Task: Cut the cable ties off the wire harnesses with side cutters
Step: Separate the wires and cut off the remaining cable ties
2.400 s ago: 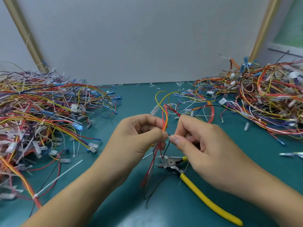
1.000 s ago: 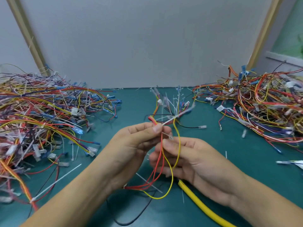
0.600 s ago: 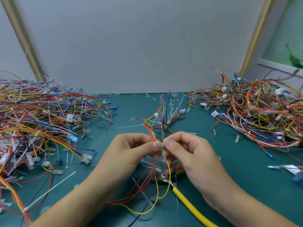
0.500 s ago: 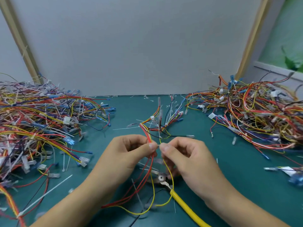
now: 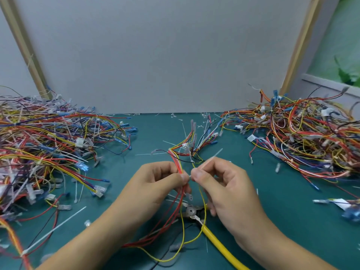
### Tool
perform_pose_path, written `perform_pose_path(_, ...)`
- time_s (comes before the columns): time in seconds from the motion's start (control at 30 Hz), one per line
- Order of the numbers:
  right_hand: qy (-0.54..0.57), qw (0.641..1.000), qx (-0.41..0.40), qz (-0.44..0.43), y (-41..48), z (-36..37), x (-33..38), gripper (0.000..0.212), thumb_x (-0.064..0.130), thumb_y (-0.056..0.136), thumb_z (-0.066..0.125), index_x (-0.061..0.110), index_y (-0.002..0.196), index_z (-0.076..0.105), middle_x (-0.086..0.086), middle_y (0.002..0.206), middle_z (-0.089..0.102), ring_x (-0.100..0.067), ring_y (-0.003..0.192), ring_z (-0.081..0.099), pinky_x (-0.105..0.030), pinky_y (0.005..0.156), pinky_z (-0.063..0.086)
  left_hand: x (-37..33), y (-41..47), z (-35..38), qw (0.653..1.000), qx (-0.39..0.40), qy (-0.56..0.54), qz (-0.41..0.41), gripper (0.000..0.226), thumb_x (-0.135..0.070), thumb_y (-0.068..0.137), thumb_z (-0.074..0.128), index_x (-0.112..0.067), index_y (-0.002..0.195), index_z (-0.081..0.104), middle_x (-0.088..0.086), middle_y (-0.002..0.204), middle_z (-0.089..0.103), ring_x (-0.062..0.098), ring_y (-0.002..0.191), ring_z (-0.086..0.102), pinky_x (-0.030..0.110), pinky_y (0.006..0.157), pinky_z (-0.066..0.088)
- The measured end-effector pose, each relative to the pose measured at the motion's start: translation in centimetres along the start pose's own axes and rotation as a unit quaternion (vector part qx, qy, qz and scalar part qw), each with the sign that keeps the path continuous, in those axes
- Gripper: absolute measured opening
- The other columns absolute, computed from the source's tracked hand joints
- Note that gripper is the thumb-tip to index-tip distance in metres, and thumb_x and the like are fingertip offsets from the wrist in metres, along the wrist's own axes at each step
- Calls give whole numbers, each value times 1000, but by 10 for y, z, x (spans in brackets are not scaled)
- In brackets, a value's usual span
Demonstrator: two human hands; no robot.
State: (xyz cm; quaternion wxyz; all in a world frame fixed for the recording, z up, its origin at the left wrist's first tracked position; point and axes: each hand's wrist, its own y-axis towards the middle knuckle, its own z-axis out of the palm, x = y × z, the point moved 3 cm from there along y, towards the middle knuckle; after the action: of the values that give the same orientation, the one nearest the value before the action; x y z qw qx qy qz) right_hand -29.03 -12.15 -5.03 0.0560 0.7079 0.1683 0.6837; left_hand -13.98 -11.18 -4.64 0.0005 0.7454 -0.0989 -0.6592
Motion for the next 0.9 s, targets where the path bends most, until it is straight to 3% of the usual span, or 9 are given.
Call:
perform_pose_path(0.17, 6, 999, -52, -15, -2, 2, -7, 32, 5, 91, 66, 9, 61, 54, 10, 46, 43, -4, 40, 35, -13, 41, 30, 1, 0, 3, 1000, -14, -2, -5, 24, -4, 90, 62, 12, 73, 56, 11, 65, 66, 9, 58, 63, 13, 61, 48)
perform_pose_path(0.33, 8, 996, -82, -19, -1, 1, -5, 25, 18, 84, 67, 9, 63, 55, -20, 65, 53, -17, 44, 38, -24, 42, 32, -2, 2, 4, 999, -28, 16, 5, 21, -4, 89, 61, 11, 75, 56, 19, 63, 60, 14, 55, 59, 14, 60, 48)
perform_pose_path(0.4, 9, 997, -72, -22, 0, 1, -6, 27, 13, 86, 68, 13, 61, 58, -15, 60, 53, -13, 43, 39, -21, 42, 33, -3, 2, 3, 999, -38, 10, 8, 21, -3, 88, 62, 13, 76, 55, 19, 63, 59, 13, 54, 61, 13, 58, 47)
perform_pose_path(0.53, 1, 1000, -23, -12, 2, 3, -7, 21, 24, 82, 65, 16, 62, 62, 10, 46, 47, -6, 42, 39, -19, 46, 36, -2, 2, -1, 999, -34, 16, 20, 26, -10, 86, 67, 11, 74, 56, 15, 65, 61, 12, 58, 61, 14, 61, 47)
perform_pose_path(0.63, 27, 998, -45, 36, 8, -7, -9, 25, 32, 82, 64, 12, 67, 66, 1, 54, 46, -11, 40, 36, -26, 40, 36, -1, 1, -4, 999, -40, 21, 22, 21, -2, 89, 63, 9, 73, 54, 10, 64, 63, 14, 61, 59, 14, 62, 47)
perform_pose_path(0.7, 57, 992, -88, 73, 15, -21, -11, 29, 29, 93, 62, 10, 72, 70, -2, 58, 48, -13, 37, 37, -28, 39, 37, -2, 1, -7, 998, -48, 18, 28, 20, -1, 89, 61, 10, 74, 52, 9, 64, 64, 13, 61, 58, 14, 63, 47)
perform_pose_path(0.77, 31, 991, -95, 91, 22, -30, -12, 24, 20, 96, 57, 12, 79, 72, -2, 62, 53, -15, 39, 39, -28, 38, 42, -5, -1, -7, 998, -30, 25, 41, 24, -10, 84, 64, 9, 76, 53, 6, 65, 66, 11, 63, 59, 15, 65, 46)
perform_pose_path(0.9, -63, 991, -27, 114, 26, -26, -17, 5, 18, 90, 67, 19, 89, 72, -16, 75, 63, -11, 43, 46, -24, 40, 45, -9, -10, 6, 987, 57, 130, 76, 15, -19, 81, 59, -7, 72, 58, 6, 68, 63, 15, 65, 58, 21, 63, 46)
